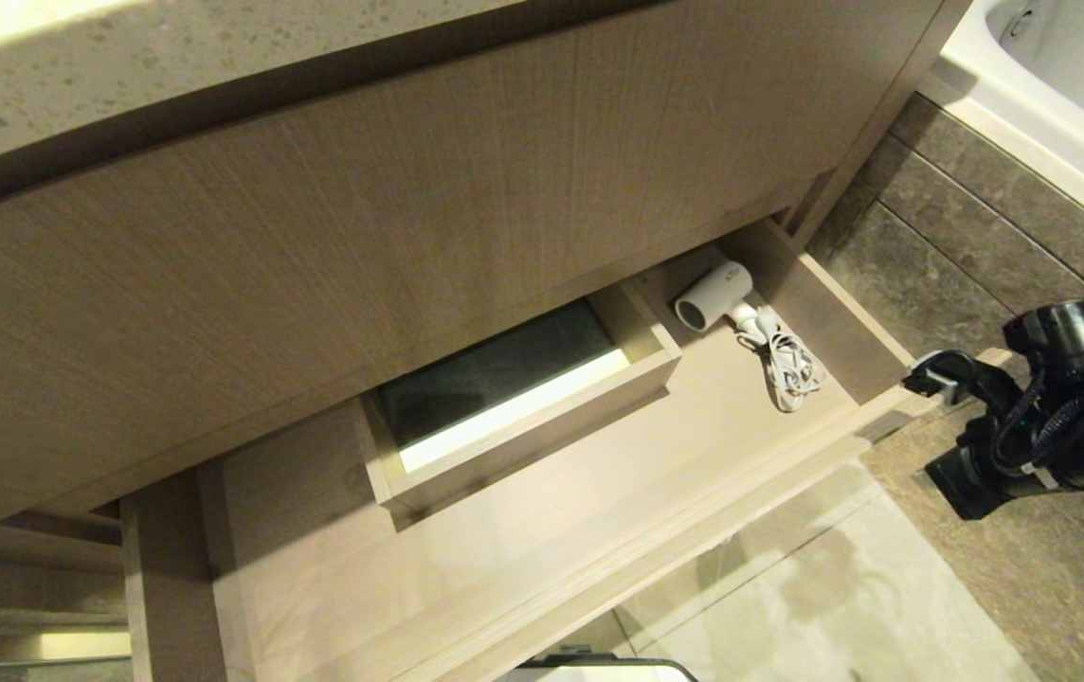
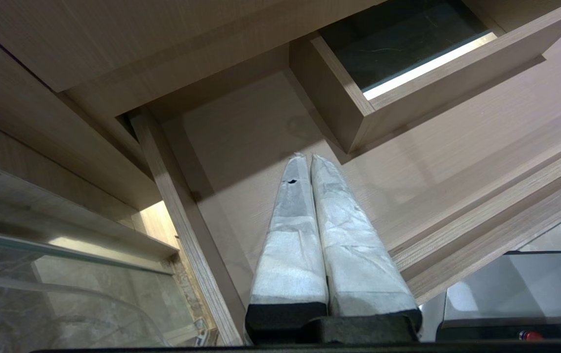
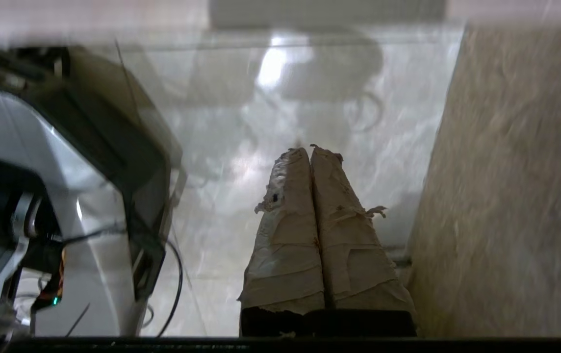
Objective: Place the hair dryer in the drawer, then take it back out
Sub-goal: Close the drawer
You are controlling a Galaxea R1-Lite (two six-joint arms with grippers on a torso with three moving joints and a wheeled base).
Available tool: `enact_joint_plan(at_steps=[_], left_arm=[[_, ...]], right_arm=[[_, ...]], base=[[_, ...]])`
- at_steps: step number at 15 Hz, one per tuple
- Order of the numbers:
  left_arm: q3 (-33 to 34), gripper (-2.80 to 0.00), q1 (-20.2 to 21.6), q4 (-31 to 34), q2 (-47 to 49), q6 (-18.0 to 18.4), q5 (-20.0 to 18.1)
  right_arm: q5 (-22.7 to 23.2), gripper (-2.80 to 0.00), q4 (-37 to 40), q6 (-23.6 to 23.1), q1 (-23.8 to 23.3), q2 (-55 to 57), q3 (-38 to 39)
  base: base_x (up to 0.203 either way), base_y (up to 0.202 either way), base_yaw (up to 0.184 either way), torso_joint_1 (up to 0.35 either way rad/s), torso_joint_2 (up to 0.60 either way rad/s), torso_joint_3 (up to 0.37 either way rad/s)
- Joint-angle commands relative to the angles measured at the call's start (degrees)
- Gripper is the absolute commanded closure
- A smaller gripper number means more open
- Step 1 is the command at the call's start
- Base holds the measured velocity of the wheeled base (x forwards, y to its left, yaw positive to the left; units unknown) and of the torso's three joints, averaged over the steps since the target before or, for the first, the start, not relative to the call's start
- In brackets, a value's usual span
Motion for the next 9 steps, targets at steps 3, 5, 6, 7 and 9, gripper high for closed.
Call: enact_joint_plan(at_steps=[3, 5, 6, 7, 9], left_arm=[[0.1, 0.00, 0.0, 0.0, -0.1, 0.0, 0.0], [0.1, 0.00, 0.0, 0.0, 0.0, 0.0, 0.0], [0.0, 0.00, 0.0, 0.0, -0.1, 0.0, 0.0], [0.0, 0.00, 0.0, 0.0, 0.0, 0.0, 0.0], [0.0, 0.00, 0.0, 0.0, -0.1, 0.0, 0.0]], right_arm=[[3.5, 0.00, -3.5, -0.2, 0.0, 3.4, -1.8], [3.9, 0.00, -6.6, -0.2, -0.1, 4.0, -1.9], [4.2, 0.00, -7.9, -0.2, -0.1, 4.3, -2.3], [4.5, 0.00, -9.1, 0.0, -0.1, 4.8, -2.9], [4.5, 0.00, -11.5, 0.6, -0.1, 5.7, -4.0]], base=[[0.000, 0.000, 0.000, 0.000, 0.00, 0.000], [0.000, 0.000, 0.000, 0.000, 0.00, 0.000], [0.000, 0.000, 0.000, 0.000, 0.00, 0.000], [0.000, 0.000, 0.000, 0.000, 0.00, 0.000], [0.000, 0.000, 0.000, 0.000, 0.00, 0.000]])
